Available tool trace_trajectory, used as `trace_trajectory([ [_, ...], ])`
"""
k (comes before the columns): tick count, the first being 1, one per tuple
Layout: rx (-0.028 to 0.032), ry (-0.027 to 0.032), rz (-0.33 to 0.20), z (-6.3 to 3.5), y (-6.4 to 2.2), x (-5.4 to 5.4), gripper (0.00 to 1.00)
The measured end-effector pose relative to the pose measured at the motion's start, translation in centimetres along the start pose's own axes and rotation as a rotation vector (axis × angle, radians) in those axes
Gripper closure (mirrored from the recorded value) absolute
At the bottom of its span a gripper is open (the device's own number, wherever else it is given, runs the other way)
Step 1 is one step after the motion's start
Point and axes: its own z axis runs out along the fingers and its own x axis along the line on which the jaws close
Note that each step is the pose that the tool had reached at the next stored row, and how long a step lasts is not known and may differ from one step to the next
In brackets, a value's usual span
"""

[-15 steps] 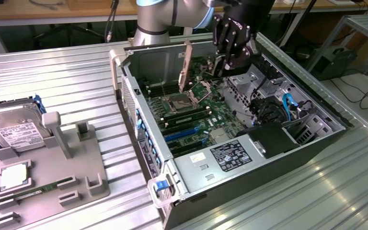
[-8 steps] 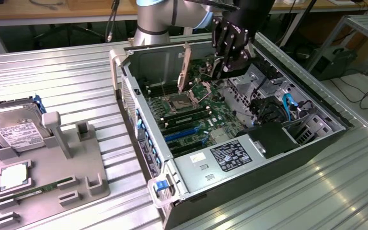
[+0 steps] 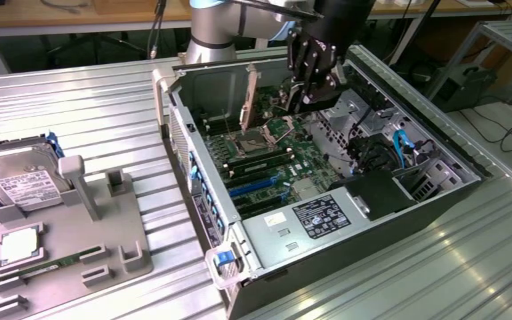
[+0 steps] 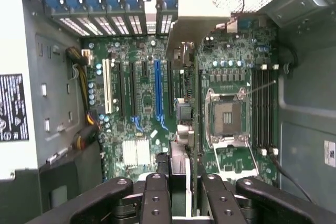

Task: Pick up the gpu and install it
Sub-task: 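Insert the gpu into the slot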

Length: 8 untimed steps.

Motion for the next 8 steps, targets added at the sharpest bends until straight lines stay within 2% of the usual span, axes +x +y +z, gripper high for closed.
trace_trajectory([
  [3,0.0017,-0.0004,-0.003,0.29,0.01,0.0,0.72],
  [8,0.0008,-0.0008,-0.027,1.15,0.1,0.1,0.72],
])
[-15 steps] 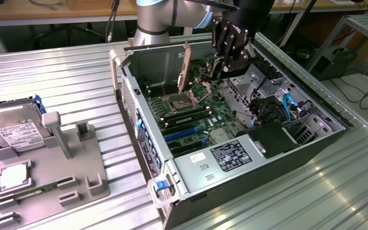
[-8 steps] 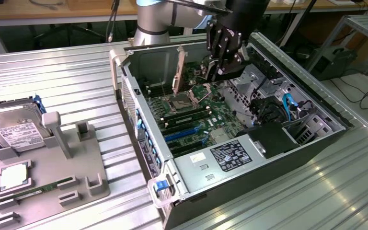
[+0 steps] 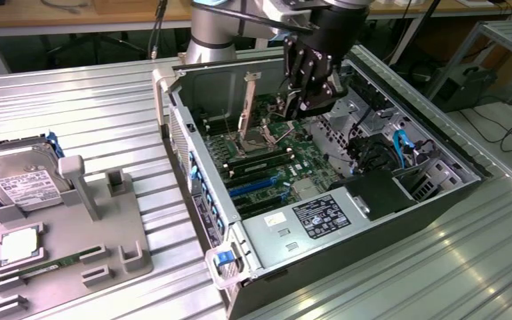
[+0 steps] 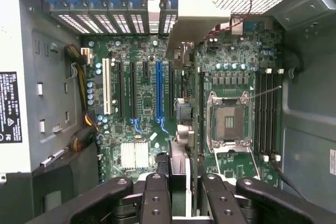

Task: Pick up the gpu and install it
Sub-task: 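Insert the gpu into the slot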

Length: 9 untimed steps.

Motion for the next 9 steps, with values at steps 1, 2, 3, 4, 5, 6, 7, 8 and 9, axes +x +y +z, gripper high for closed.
trace_trajectory([
  [1,0.0,0.0,0.002,0.18,0.1,0.0,0.72],
  [2,0.0001,0.0001,0.003,0.37,0.22,0.0,0.72],
  [3,0.0001,0.0001,0.004,0.54,0.33,0.0,0.72],
  [4,0.0001,0.0001,0.004,0.73,0.44,0.0,0.72],
  [5,0.0002,0.0,0.004,0.93,0.52,0.0,0.72],
  [6,0.0002,-0.0001,0.004,1.11,0.61,0.0,0.72],
  [7,0.0002,-0.0001,0.004,1.25,0.65,0.1,0.72],
  [8,0.0002,0.0,0.004,1.27,0.65,0.1,0.72],
  [9,0.0001,0.0001,0.004,1.27,0.65,0.1,0.72],
])
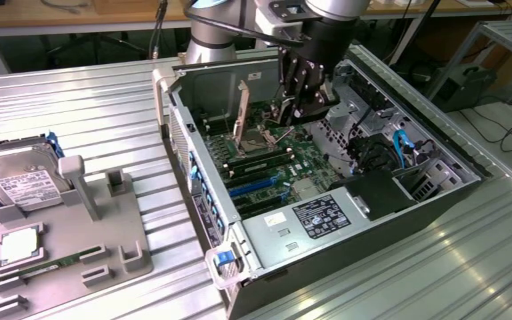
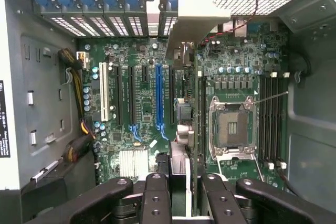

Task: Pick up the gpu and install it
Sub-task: 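Insert the gpu into the slot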

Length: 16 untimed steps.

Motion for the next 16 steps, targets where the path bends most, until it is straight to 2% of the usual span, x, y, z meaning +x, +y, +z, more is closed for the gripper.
trace_trajectory([
  [5,0.0001,0.0004,0.0,0.24,0.5,0.0,0.72],
  [12,-0.0004,0.0004,0.0,1.04,0.54,0.4,0.72],
  [16,-0.0003,0.0006,0.0,1.55,1.16,0.5,0.72],
])
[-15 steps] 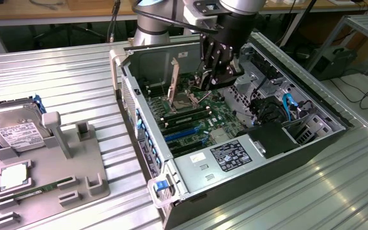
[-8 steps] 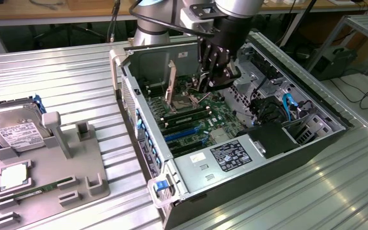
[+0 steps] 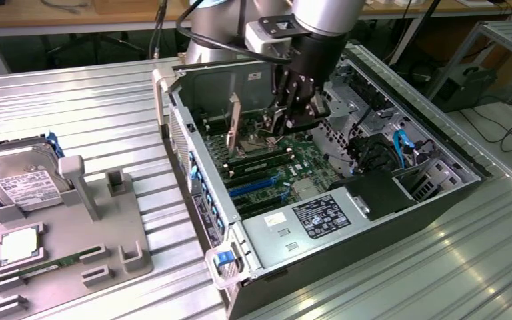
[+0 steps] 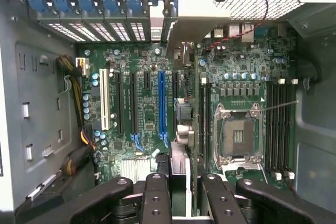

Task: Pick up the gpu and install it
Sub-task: 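Insert the gpu into the slot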

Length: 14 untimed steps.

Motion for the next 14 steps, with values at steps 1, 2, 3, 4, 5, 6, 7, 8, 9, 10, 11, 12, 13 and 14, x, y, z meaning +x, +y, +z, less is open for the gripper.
trace_trajectory([
  [1,0.0,0.0,0.0,0.13,0.08,0.0,0.72],
  [2,-0.0001,0.0,0.0,0.24,0.09,0.0,0.72],
  [3,-0.0004,0.0001,0.0,0.34,0.09,0.1,0.72],
  [4,-0.0006,0.0002,0.0,0.42,0.09,0.3,0.72],
  [5,-0.0006,0.0001,0.0,0.51,0.09,0.4,0.72],
  [6,-0.0007,-0.0001,0.0,0.57,0.09,0.5,0.72],
  [7,-0.0006,-0.0001,0.0,0.61,0.09,0.7,0.72],
  [8,-0.0006,0.0001,0.0,0.63,0.11,0.7,0.72],
  [9,-0.0006,-0.0001,0.0,0.68,0.15,0.7,0.72],
  [10,-0.0005,-0.0001,0.0,0.76,0.28,0.7,0.72],
  [11,-0.0005,-0.0001,0.0,0.88,0.49,0.8,0.72],
  [12,-0.0006,0.0001,0.0,1.06,0.61,0.8,0.72],
  [13,-0.0006,0.0,0.0,1.3,0.68,0.8,0.72],
  [14,-0.0006,0.0,0.0,1.49,0.7,0.8,0.72],
])
